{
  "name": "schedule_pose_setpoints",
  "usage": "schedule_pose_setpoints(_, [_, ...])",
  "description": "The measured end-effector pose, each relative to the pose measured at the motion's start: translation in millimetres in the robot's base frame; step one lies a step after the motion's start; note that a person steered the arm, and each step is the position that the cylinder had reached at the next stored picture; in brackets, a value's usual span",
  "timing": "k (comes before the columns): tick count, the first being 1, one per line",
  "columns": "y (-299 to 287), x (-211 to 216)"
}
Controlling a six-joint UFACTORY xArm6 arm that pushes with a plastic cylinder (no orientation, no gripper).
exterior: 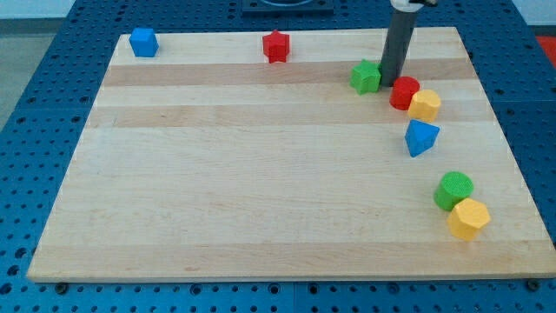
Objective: Slightly push the blue triangle below to the red circle
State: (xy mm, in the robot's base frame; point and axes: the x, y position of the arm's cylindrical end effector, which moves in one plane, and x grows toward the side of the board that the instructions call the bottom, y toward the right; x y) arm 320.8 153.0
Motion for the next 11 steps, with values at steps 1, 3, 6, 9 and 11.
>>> schedule_pose_setpoints(1, [0, -13])
schedule_pose_setpoints(3, [-23, -9])
schedule_pose_setpoints(6, [148, 26])
schedule_pose_setpoints(9, [62, 97])
schedule_pose_setpoints(11, [11, 97])
